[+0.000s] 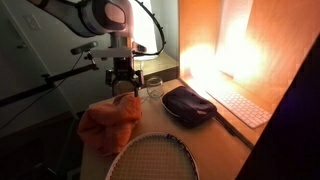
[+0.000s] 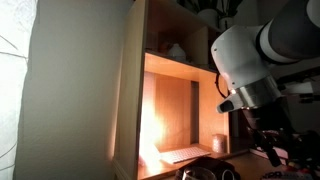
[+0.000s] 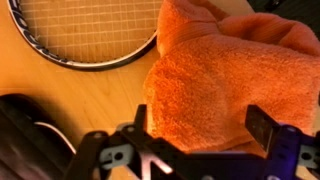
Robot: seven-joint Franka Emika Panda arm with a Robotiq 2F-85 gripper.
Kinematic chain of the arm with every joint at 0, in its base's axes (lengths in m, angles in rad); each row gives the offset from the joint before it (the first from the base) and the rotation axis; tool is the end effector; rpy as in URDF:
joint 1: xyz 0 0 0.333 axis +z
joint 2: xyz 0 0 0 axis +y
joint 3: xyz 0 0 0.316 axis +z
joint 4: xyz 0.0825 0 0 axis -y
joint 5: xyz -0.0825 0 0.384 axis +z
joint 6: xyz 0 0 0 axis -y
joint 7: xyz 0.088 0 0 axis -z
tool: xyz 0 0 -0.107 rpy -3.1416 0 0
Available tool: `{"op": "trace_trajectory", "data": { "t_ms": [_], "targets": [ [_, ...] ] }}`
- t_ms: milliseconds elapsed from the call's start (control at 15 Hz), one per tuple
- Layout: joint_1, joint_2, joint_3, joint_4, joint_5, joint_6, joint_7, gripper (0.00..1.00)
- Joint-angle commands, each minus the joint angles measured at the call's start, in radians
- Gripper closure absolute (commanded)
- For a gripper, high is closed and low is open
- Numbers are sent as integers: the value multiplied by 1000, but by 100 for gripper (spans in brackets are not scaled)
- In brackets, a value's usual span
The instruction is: Use the towel to wipe the monitor and put the pen in the jar
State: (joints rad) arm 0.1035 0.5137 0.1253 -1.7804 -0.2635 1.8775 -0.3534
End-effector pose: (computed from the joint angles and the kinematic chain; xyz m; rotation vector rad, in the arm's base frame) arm 0.5981 0.1146 0.2449 2.7522 1.0222 -0.6220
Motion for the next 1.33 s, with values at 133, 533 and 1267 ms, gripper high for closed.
{"op": "trace_trajectory", "data": {
  "t_ms": [133,533,1267],
  "targets": [
    [2,1,-2,-1,1,41,-1,0],
    [2,1,-2,-5,1,45,-1,0],
    [8,49,2,42,-7,56,-19,0]
  ]
}}
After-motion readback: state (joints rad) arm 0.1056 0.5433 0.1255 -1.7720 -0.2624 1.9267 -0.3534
